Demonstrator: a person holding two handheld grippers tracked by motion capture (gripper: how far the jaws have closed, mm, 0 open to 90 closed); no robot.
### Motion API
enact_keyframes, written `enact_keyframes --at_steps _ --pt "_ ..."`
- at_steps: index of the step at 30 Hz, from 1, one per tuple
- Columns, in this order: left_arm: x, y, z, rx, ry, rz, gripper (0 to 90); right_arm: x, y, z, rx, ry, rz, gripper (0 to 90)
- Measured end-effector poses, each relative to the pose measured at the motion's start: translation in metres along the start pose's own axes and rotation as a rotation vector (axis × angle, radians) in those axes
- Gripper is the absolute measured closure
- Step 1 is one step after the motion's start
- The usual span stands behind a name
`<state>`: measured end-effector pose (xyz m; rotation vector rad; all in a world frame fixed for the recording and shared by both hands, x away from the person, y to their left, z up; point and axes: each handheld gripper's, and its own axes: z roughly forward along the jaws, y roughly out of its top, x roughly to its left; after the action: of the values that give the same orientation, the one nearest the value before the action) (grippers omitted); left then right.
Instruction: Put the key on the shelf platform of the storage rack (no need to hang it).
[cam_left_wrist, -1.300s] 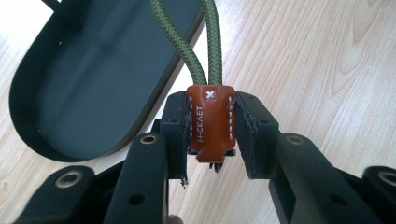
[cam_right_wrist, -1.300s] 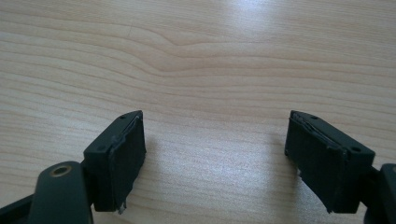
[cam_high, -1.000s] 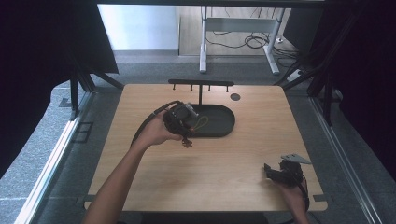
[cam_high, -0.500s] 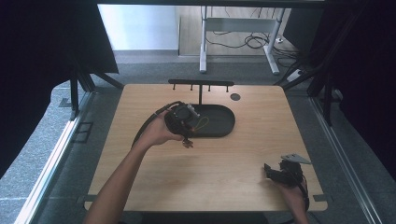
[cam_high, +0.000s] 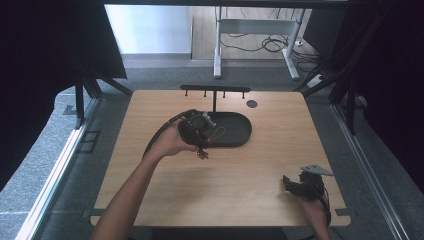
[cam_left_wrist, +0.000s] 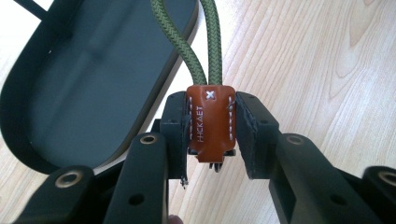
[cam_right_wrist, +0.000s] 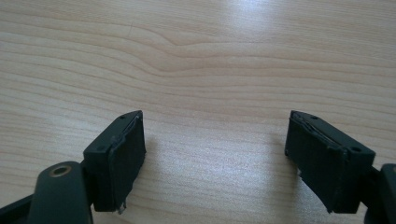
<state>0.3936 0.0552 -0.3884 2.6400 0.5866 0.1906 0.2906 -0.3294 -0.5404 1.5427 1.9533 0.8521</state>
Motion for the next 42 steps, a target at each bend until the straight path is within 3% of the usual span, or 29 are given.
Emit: enact_keyframes --at_steps 17,42 --pt "-0.004 0.003 0.009 0.022 -0.012 0.005 66.7 0.0 0.0 0.0 0.0 0.0 0.0 20.6" --pt "0.0 -0.007 0.022 0.049 -0.035 -0.013 66.7 0.0 0.0 0.0 0.0 0.0 0.0 20.6"
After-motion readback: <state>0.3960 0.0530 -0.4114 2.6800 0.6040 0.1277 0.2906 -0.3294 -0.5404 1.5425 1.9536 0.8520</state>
